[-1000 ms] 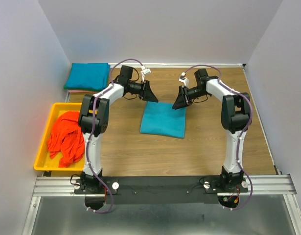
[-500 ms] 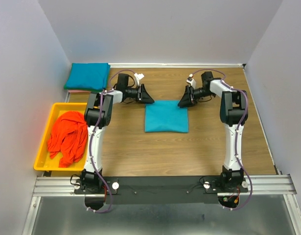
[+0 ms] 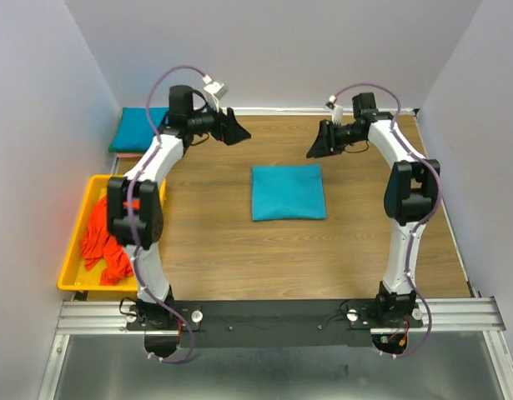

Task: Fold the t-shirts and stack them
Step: Fold the tshirt

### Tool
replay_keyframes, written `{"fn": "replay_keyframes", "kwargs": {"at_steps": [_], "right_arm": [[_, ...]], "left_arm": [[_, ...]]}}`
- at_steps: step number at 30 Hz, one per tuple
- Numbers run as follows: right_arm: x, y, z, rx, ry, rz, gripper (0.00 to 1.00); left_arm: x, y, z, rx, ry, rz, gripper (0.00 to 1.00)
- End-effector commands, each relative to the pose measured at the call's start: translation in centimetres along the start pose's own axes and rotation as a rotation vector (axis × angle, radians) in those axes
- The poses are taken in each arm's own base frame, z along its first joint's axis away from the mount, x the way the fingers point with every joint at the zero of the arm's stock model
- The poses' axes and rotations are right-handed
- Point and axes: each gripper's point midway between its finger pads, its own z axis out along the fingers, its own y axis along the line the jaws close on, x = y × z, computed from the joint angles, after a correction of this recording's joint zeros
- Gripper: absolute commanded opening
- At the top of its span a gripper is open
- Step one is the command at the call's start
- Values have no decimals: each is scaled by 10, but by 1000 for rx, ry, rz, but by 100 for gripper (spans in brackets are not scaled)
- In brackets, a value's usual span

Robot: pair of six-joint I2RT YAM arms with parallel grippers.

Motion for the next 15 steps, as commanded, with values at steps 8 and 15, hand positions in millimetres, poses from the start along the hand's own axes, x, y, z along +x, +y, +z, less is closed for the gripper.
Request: {"fn": "replay_keyframes", "kwargs": {"at_steps": [8, 15], "right_arm": [[36, 110, 59, 307, 149, -600, 60], [96, 151, 124, 358, 282, -786, 56]], "left_arm": [[-121, -18, -169, -418, -315, 267, 93], [-110, 20, -215, -568, -308, 125, 93]]}}
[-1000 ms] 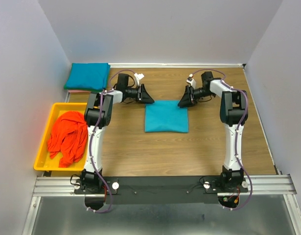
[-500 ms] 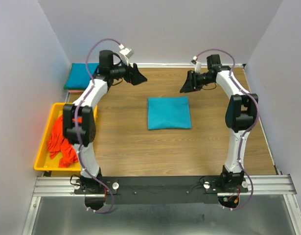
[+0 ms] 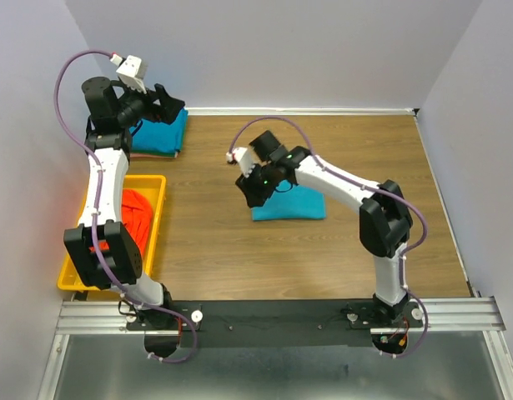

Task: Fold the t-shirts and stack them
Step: Fold the tshirt

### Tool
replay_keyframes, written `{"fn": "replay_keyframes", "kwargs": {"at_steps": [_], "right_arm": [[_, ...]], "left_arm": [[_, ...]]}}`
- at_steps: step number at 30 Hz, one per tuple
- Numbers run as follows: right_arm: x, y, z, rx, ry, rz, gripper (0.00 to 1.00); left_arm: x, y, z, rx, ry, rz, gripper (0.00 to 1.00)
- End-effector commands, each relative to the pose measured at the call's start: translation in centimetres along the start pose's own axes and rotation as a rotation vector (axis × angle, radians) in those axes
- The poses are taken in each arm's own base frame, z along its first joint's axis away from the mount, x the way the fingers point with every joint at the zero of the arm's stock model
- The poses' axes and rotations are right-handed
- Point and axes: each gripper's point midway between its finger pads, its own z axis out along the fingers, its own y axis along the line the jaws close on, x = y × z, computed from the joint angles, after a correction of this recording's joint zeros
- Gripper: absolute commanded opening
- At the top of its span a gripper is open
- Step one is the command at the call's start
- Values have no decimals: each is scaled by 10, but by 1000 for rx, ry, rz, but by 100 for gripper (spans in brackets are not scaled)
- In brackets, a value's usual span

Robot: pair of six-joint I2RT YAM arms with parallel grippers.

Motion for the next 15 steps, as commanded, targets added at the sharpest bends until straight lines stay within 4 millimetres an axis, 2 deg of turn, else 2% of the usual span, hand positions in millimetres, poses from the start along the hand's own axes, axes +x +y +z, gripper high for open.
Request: {"fn": "replay_keyframes", "kwargs": {"at_steps": [1, 3, 7, 15], "right_arm": [[18, 9, 27, 131, 104, -109, 55], [24, 24, 39, 119, 132, -126, 53], [38, 39, 55, 128, 182, -141, 52], [58, 33, 75, 171, 251, -149, 51]], "left_arm": [[32, 28, -8, -101, 104, -137, 93], [48, 39, -13, -137, 145, -164, 93], [61, 42, -21, -167, 161, -148, 93], [75, 41, -25, -175, 183, -135, 93]]}}
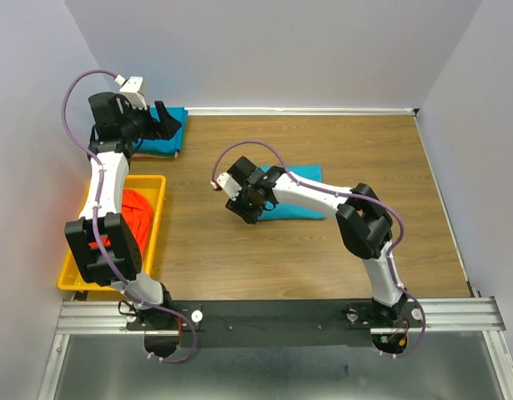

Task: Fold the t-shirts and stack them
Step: Fold the tshirt, then neatly place the folded tshirt to the corner

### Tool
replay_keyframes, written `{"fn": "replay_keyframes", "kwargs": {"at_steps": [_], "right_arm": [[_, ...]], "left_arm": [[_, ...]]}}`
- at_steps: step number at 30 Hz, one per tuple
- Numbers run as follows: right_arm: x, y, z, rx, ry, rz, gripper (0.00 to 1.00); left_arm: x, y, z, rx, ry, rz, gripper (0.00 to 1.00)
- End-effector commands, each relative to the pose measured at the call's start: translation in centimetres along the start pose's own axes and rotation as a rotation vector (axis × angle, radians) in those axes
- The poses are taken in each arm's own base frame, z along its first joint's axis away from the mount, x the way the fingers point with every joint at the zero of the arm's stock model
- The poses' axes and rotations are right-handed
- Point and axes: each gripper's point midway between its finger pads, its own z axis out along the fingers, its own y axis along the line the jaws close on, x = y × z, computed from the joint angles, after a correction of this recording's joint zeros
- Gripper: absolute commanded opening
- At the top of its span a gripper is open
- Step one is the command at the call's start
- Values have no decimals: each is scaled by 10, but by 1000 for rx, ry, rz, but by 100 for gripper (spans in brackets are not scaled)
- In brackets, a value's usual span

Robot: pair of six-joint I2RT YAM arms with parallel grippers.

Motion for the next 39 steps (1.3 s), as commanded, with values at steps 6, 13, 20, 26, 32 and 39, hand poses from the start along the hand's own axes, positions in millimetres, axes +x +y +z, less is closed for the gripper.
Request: {"fn": "replay_keyframes", "kwargs": {"at_steps": [6, 13, 20, 26, 32, 39], "right_arm": [[28, -5, 25, 47, 82, -12, 50], [47, -3, 40, 41, 120, -25, 46], [59, -6, 45, 59, 119, -45, 4], [27, -32, 7, -4, -73, 39, 1], [13, -40, -11, -27, -164, 13, 1], [-4, -46, -28, -23, -247, 24, 1]], "left_arm": [[8, 3, -8, -26, 11, 37, 93], [25, 5, -5, -29, 32, 16, 94], [51, -4, 4, -14, 81, -30, 93], [96, -37, 18, 41, 171, -215, 93], [136, -66, 34, 86, 261, -329, 91], [166, -100, 62, 143, 348, -471, 91]]}}
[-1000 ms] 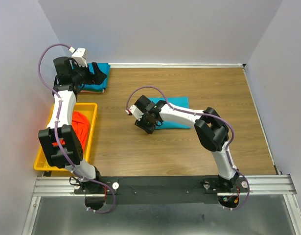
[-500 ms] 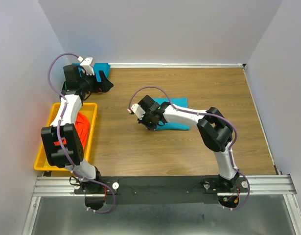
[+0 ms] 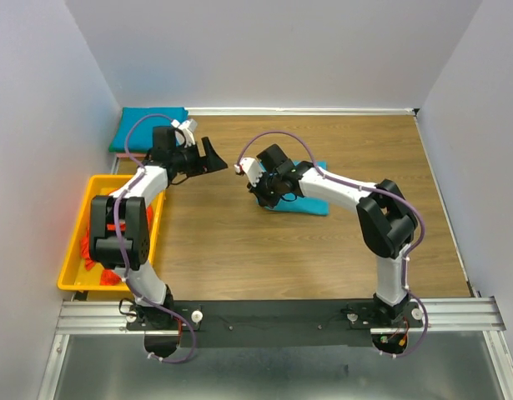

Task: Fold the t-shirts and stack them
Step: Neatly place the folded tshirt to the corner

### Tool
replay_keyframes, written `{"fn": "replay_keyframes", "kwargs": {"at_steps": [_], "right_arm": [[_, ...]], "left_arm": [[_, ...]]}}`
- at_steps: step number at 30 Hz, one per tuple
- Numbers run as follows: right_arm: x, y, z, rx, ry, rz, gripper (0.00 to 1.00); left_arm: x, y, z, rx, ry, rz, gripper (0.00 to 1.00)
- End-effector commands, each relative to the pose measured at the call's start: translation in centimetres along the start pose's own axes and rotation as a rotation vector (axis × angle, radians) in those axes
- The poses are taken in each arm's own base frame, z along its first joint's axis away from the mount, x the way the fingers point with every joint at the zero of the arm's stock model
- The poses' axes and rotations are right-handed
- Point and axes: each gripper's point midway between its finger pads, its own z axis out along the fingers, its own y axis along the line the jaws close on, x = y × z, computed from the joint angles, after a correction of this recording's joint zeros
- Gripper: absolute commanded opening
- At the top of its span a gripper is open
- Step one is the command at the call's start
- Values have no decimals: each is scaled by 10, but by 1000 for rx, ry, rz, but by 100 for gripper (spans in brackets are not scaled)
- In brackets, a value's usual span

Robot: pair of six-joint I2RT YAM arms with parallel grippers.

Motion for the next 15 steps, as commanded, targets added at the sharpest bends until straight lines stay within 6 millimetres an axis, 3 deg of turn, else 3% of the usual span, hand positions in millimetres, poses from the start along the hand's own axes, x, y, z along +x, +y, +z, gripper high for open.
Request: {"fn": "replay_keyframes", "kwargs": {"at_steps": [1, 7, 15], "right_arm": [[-28, 7, -15, -29, -109, -30, 1], [-34, 4, -20, -20, -127, -28, 1], [-38, 3, -21, -12, -135, 7, 1]], "left_arm": [[12, -15, 25, 54, 39, -115, 90], [36, -19, 55, 93, 104, -239, 91], [65, -52, 85, 192, 143, -391, 93]]}}
